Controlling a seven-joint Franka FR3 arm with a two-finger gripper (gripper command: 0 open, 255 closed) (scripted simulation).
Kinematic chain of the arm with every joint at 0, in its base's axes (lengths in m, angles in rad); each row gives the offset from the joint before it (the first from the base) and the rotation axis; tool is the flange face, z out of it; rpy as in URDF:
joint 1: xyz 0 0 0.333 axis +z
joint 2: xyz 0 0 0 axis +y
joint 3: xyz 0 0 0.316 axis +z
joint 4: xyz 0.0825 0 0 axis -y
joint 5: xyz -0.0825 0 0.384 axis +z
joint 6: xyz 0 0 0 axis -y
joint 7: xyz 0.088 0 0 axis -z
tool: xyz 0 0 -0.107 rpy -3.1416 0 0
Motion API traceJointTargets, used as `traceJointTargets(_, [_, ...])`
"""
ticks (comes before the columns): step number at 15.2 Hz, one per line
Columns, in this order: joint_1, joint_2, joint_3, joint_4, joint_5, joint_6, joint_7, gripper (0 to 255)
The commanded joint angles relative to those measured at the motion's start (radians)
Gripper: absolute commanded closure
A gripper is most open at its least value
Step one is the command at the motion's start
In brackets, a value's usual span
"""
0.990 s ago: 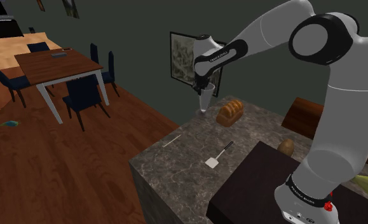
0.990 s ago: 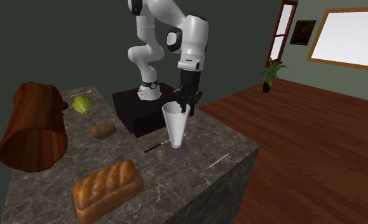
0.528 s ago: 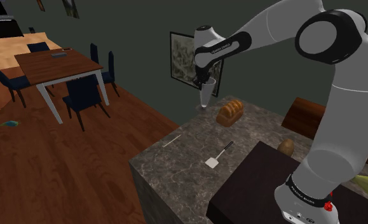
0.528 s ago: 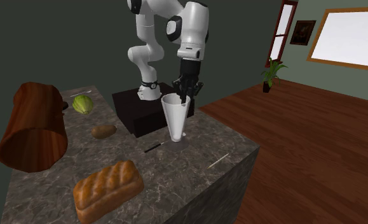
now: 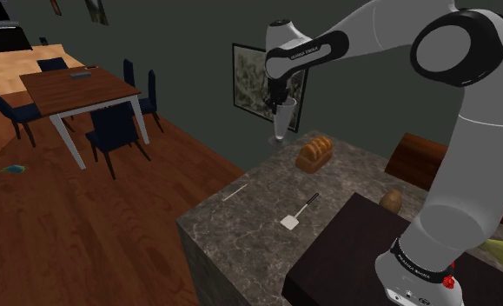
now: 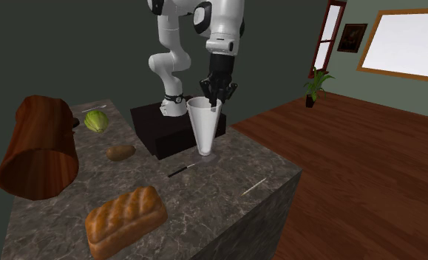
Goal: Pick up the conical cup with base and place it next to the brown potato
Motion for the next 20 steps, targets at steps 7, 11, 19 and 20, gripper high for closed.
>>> traceJointTargets(7, [0.001, -0.019, 0.002, 0.07, 0.01, -0.087, -0.02, 255])
traceJointTargets(11, [-0.026, -0.166, -0.015, -0.125, 0.014, -0.03, -0.054, 255])
traceJointTargets(19, [-0.074, -0.438, -0.069, -0.442, 0.01, 0.033, -0.144, 255])
traceJointTargets(20, [-0.08, -0.471, -0.078, -0.476, 0.008, 0.037, -0.156, 255])
